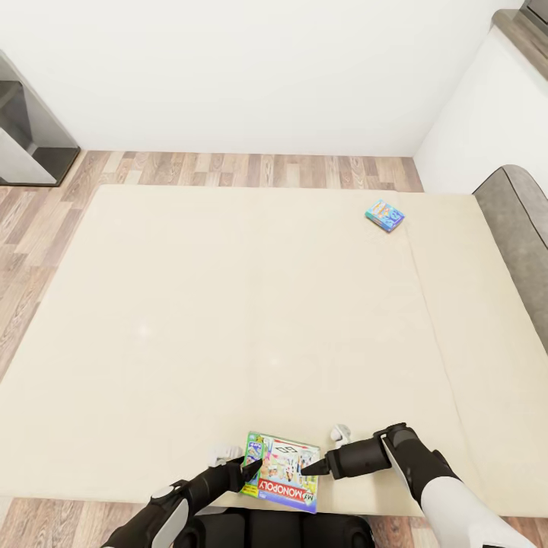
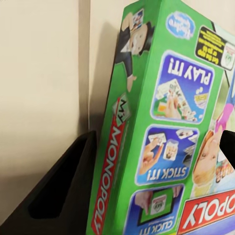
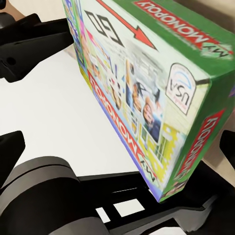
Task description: Put all the toys in the child's room - the three board games (two on the bed and one on the table), the two jigsaw puzzles on the table, and the tennis ball on the table - inside the toy box on the table in the child's room.
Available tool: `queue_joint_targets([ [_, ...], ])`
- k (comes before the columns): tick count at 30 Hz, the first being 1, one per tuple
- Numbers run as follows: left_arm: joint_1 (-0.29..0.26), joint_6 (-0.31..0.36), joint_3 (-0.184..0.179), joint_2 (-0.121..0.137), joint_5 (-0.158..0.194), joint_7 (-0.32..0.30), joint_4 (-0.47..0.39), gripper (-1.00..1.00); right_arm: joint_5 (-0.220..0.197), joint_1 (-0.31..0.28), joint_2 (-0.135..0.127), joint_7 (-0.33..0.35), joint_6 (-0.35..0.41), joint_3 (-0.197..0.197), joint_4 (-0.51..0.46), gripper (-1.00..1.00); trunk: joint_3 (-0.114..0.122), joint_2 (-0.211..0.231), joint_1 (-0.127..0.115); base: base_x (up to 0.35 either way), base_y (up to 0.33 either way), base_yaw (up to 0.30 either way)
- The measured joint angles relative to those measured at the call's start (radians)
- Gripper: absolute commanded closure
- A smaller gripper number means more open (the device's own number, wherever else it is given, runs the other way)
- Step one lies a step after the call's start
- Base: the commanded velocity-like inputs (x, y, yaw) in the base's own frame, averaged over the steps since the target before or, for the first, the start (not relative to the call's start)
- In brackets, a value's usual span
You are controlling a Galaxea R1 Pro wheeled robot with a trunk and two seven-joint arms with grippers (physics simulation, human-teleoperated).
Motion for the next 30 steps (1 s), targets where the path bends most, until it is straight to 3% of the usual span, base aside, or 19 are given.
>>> queue_joint_targets([
  [30,0.0,0.0,0.002,0.0,0.003,0.001,0.001,-1.0,-0.002,-0.002,0.001,-0.002,0.0,-0.007,0.0,-1.0,0.0,0.0,0.0,0.0,0.0,0.0],
])
